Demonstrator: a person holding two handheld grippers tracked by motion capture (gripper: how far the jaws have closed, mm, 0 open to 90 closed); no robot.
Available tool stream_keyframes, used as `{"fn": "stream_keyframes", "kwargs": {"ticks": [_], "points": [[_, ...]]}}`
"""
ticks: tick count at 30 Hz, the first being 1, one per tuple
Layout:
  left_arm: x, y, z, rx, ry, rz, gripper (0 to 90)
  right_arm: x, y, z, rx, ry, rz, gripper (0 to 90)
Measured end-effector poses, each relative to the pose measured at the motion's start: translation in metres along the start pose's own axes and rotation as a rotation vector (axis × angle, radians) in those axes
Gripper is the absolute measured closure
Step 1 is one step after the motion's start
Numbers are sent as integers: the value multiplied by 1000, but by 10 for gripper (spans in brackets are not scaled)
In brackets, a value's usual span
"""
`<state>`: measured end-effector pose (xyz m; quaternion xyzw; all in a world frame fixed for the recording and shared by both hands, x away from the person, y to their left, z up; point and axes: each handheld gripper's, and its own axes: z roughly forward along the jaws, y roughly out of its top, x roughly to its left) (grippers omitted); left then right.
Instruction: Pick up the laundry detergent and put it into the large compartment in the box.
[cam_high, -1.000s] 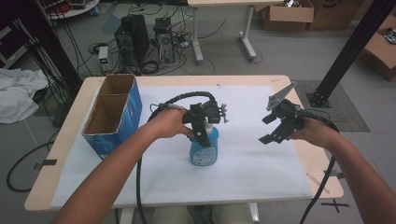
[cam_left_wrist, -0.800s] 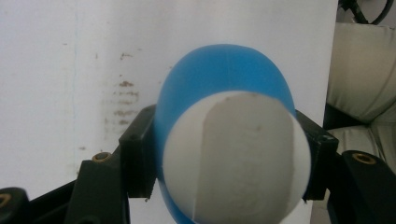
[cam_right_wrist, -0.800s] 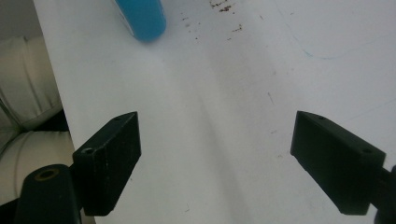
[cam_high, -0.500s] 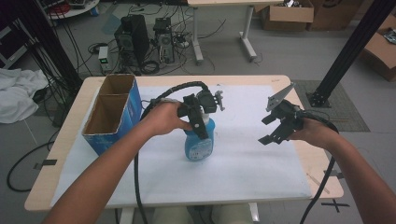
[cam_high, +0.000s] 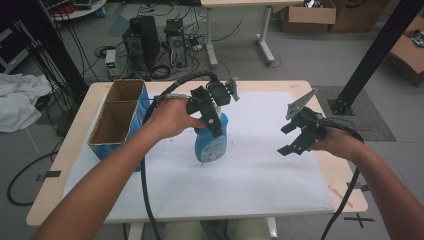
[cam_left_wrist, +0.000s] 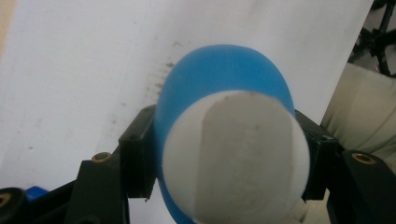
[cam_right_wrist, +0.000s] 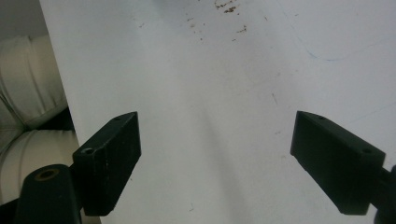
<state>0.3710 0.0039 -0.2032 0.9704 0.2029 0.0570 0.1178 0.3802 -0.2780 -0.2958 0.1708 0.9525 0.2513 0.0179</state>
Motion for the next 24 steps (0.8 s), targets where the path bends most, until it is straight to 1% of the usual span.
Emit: {"fn": "stream_keyframes", "kwargs": {"ticks": [1, 2, 3, 4, 5, 6, 7, 9, 10, 11, 12, 13, 14, 15, 16, 17, 18, 19, 20, 21, 22, 23, 24], "points": [[1, 1, -8, -1, 16, -19, 379, 0, 0, 0, 1, 0, 0, 160], [1, 1, -8, -1, 16, -19, 379, 0, 0, 0, 1, 0, 0, 160], [2, 1, -11, -3, 24, -33, 379, 0, 0, 0, 1, 2, 0, 160], [4, 2, -19, -9, 36, -66, 380, 0, 0, 0, 1, 0, 0, 160], [4, 2, -19, -9, 36, -66, 379, 0, 0, 0, 1, 0, 0, 160], [7, 1, -26, -14, 43, -94, 380, 0, 0, 0, 2, 0, -1, 160], [7, 1, -26, -14, 43, -94, 380, 0, 0, 0, 2, 0, -1, 160], [11, 0, -32, -17, 52, -127, 380, 0, 1, 0, 5, 0, 3, 160], [14, -1, -38, -19, 64, -149, 380, 0, 1, 0, 6, -1, 4, 160], [14, -1, -38, -19, 64, -149, 380, 0, 1, -1, 6, -1, 4, 160], [17, -3, -43, -26, 77, -178, 380, 0, 1, -1, 6, 0, 4, 160], [17, -3, -43, -26, 77, -178, 380, 0, 1, -1, 8, -1, 6, 160], [21, -5, -48, -34, 80, -210, 380, 0, 1, -1, 8, -2, 5, 160], [21, -5, -48, -34, 80, -210, 379, 0, 1, -1, 8, -2, 5, 160], [24, -7, -52, -42, 82, -237, 379, 0, 1, -1, 7, -1, 5, 160], [27, -8, -55, -44, 83, -251, 380, 0, 1, -1, 7, 0, 5, 159], [31, -10, -62, -46, 100, -275, 379, -1, 1, 0, 8, -2, 2, 161], [32, -10, -65, -48, 110, -290, 380, -1, 1, 0, 10, 0, 2, 160], [34, -10, -70, -45, 121, -296, 379, -1, 2, 0, 9, 1, 2, 160], [34, -10, -70, -45, 121, -296, 380, -1, 2, 0, 9, 1, 2, 160], [35, -11, -74, -44, 132, -309, 380, -1, 2, 0, 11, 0, -3, 160], [39, -12, -82, -51, 147, -347, 380, -1, 3, 0, 8, 0, 0, 160], [39, -12, -82, -51, 147, -347, 380, -1, 3, 0, 8, 0, 0, 160]]}}
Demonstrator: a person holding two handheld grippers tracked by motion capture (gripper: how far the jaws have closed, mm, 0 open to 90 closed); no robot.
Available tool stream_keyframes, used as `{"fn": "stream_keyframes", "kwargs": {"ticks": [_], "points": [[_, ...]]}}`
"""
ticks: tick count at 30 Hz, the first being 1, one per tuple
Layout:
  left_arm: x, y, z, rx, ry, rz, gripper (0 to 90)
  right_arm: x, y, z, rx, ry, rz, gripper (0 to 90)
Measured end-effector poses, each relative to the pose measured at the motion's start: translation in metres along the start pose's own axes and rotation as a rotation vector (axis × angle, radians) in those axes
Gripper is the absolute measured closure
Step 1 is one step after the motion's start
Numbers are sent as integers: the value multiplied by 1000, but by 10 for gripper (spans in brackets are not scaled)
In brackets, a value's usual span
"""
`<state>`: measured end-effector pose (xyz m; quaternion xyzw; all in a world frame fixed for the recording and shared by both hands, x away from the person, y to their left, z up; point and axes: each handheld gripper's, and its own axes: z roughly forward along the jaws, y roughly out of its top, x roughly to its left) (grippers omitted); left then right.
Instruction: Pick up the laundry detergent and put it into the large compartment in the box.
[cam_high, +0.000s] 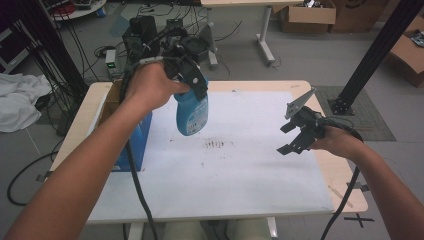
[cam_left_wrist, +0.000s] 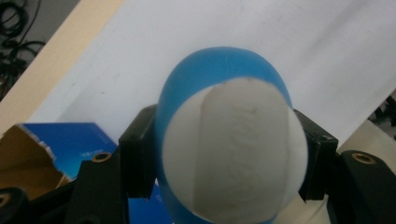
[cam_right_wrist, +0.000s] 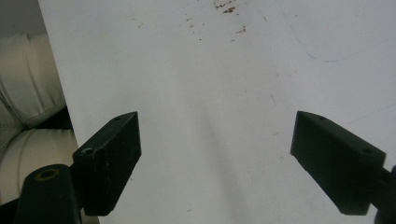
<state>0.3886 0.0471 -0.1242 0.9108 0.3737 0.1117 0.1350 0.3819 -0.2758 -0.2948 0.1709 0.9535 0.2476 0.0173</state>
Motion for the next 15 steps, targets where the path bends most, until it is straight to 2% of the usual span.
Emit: {"fn": "stream_keyframes", "kwargs": {"ticks": [5, 6, 7, 8, 9, 10, 11, 15], "points": [[12, 2, -20, -13, 33, -75, 380, 1, 2, 1, -1, 0, -6, 160], [16, 2, -28, -15, 50, -107, 380, 1, 2, 2, 4, 0, -8, 160], [16, 2, -28, -15, 50, -107, 380, 1, 2, 2, 4, 0, -8, 160], [20, 1, -34, -24, 68, -131, 380, 1, 2, 2, 5, 0, -10, 160], [20, 1, -34, -24, 68, -131, 380, 1, 2, 2, 5, 0, -10, 160], [25, 0, -40, -38, 75, -161, 380, 0, 2, 2, 4, -2, -13, 160], [25, 0, -40, -38, 75, -161, 380, 0, 2, 2, 4, -2, -13, 160], [37, -5, -50, -52, 74, -231, 380, 1, 2, 2, 1, -3, -11, 161]]}}
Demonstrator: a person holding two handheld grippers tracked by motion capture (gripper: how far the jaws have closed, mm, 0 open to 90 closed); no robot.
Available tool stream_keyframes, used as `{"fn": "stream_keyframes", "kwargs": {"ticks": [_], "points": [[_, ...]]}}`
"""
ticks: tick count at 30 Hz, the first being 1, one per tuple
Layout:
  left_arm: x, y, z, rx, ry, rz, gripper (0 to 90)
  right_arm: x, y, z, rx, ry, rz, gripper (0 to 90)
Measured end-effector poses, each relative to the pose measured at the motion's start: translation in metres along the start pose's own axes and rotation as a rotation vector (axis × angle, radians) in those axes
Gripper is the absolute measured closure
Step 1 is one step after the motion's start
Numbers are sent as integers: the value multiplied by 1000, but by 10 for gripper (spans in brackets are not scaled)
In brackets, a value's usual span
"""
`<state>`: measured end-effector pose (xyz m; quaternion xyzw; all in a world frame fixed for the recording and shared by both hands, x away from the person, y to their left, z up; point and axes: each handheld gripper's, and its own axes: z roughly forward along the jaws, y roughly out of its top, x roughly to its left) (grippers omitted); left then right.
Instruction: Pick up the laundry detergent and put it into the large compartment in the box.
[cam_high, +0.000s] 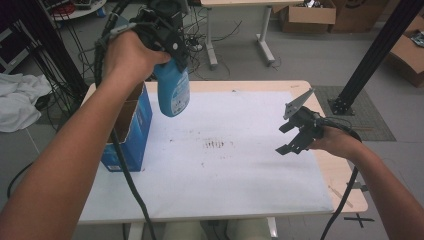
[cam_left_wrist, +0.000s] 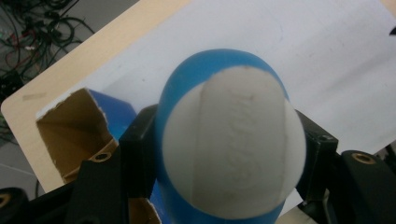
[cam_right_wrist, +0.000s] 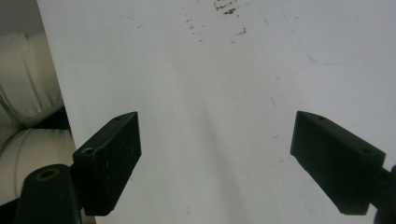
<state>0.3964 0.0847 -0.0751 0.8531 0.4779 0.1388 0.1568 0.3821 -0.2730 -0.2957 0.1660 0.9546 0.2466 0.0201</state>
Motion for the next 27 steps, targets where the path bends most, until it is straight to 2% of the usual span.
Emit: {"fn": "stream_keyframes", "kwargs": {"ticks": [4, 5, 6, 7, 8, 11, 12, 14, 17, 20, 25, 27], "points": [[12, -3, -7, -5, 21, -69, 380, 0, 0, -1, -3, -2, -5, 161], [18, -6, -10, -11, 33, -100, 380, 0, 0, -2, -6, -3, -2, 161], [18, -6, -10, -11, 33, -100, 380, 0, 0, -2, -6, -3, -2, 161], [26, -10, -12, -8, 40, -127, 380, 0, 0, -2, -8, -4, -7, 161], [26, -10, -12, -8, 40, -127, 380, 0, 0, -2, -8, -4, -7, 161], [41, -18, -14, -2, 59, -198, 380, -1, 0, -2, -7, -5, -8, 161], [41, -18, -14, -2, 59, -198, 380, -1, 0, -2, -7, -5, -8, 161], [49, -24, -16, 7, 87, -233, 380, -1, -1, -3, -11, -7, -7, 161], [56, -29, -16, 16, 107, -271, 380, -1, 0, -3, -10, -8, -7, 161], [61, -33, -16, 24, 114, -292, 380, 0, 0, -2, -11, -8, -7, 161], [75, -44, -18, 27, 134, -362, 380, 0, 1, 0, -9, -7, -15, 161], [77, -46, -19, 28, 139, -371, 380, -1, 1, 0, -8, -6, -12, 161]]}}
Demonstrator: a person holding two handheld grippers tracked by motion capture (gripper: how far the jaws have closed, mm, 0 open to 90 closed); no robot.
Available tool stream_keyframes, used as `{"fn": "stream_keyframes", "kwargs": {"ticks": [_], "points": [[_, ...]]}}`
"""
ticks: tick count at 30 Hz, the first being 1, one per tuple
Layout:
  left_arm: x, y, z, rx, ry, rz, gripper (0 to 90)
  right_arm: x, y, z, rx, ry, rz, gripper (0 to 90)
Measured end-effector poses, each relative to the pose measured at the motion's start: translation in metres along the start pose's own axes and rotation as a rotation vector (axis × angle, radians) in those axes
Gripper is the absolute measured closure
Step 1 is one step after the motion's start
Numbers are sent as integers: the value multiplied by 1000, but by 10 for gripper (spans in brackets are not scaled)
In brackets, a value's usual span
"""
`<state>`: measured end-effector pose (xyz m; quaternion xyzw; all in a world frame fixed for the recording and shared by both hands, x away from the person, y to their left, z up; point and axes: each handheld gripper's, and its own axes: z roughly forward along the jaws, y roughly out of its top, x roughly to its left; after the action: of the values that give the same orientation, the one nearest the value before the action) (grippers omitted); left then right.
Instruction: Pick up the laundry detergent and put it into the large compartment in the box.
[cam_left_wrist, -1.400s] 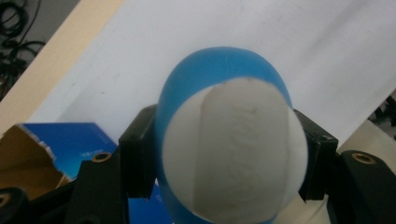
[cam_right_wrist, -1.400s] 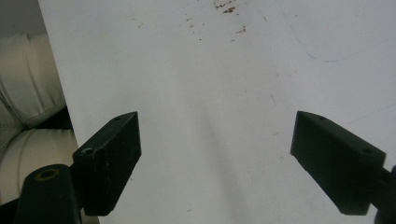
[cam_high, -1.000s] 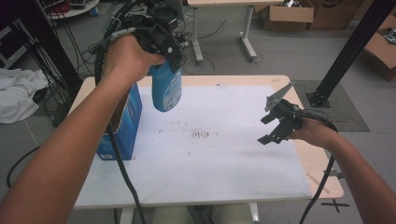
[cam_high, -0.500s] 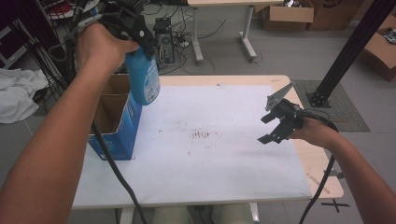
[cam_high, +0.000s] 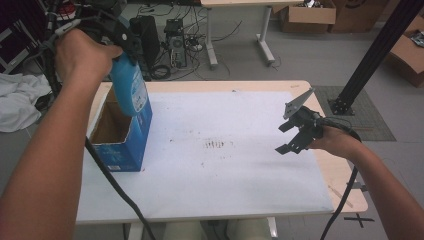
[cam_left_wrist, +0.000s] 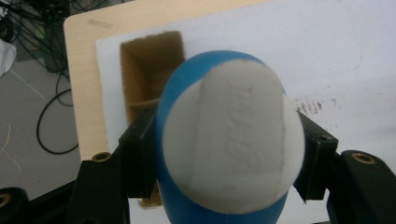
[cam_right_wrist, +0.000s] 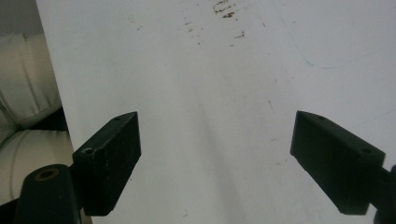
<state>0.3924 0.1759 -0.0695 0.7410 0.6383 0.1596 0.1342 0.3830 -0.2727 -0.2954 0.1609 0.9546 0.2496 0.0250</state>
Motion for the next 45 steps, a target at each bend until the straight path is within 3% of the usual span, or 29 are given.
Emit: {"fn": "stream_keyframes", "kwargs": {"ticks": [4, 20, 29, 39, 45], "points": [[11, -4, 3, 4, 34, -28, 380, 0, 0, 0, -3, -5, 6, 161], [34, -20, 31, 24, 56, -84, 381, 0, 3, 0, -1, -8, -1, 161], [43, -29, 49, 32, 70, -79, 381, 0, 4, 0, 2, -8, 3, 161], [49, -40, 77, 48, 54, -83, 381, -1, 4, 2, 7, -6, -1, 161], [49, -48, 102, 60, 50, -54, 381, -1, 2, 3, 11, -6, 2, 161]]}}
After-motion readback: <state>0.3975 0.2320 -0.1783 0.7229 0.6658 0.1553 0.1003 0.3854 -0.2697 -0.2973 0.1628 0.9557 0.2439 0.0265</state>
